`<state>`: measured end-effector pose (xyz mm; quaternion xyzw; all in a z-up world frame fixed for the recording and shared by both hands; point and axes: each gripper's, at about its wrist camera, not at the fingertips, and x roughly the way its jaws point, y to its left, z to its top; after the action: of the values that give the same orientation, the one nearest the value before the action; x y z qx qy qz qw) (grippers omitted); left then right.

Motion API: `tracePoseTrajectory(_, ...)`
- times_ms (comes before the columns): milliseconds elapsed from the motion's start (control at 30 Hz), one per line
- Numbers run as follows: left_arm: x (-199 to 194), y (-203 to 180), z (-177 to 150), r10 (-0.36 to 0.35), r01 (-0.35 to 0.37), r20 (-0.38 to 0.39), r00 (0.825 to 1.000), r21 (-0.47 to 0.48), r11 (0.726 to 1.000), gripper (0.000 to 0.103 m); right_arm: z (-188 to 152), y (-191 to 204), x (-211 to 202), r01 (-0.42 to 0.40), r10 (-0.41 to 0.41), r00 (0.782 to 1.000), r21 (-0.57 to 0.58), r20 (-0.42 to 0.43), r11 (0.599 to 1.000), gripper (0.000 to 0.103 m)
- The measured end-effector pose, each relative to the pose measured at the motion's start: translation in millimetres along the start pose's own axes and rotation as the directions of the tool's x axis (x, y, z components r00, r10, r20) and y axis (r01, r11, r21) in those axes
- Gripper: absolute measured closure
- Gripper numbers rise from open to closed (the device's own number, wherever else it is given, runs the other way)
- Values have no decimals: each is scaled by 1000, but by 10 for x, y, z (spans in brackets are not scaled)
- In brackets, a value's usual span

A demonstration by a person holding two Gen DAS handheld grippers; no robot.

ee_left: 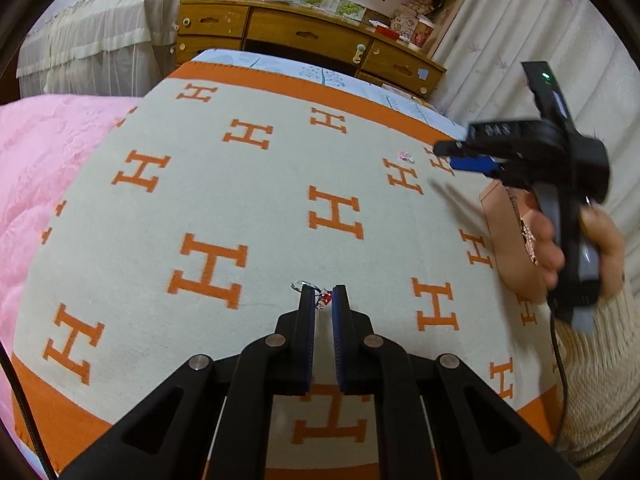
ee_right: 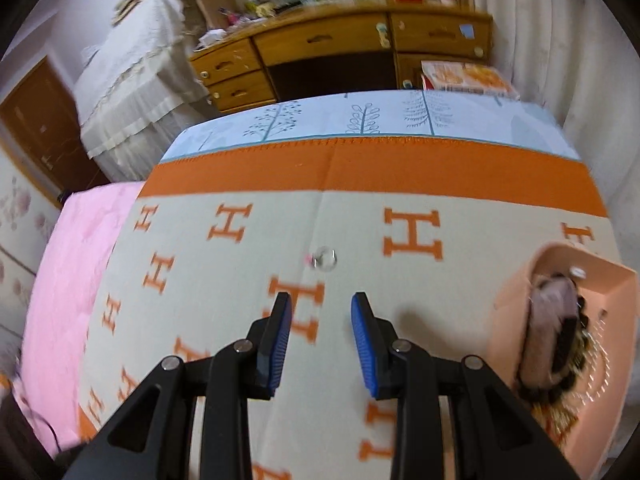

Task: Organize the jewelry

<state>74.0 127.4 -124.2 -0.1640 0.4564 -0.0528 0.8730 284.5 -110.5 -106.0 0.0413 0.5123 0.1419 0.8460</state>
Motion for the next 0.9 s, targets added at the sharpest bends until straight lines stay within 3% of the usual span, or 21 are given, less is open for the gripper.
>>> tracePoseTrajectory(233,70,131,0,-20,19,-26,999,-26,999,97,179,156,328,14,-16,996,-13,-85,1000,72)
tracePoseTrajectory(400,82,170,-5,-32,31,-29,999,-35,999,97,149,231,445,53,-57,994,-44,-94,998,72)
tracePoseTrajectory(533,84,171,-23,-37,36,-33,999,-34,999,97,145,242,520,72,-78,992,-60,-97,996,87)
tracePoseTrajectory(767,85,160,-17,-37,36,-31,999,-31,999,97,186,262,543,99,-106,991,-85,-78,991,94)
tracePoseTrajectory(900,63,152,-2,-33,33,-27,999,-26,999,97,147,239,430,49,-54,996,-65,-75,997,97)
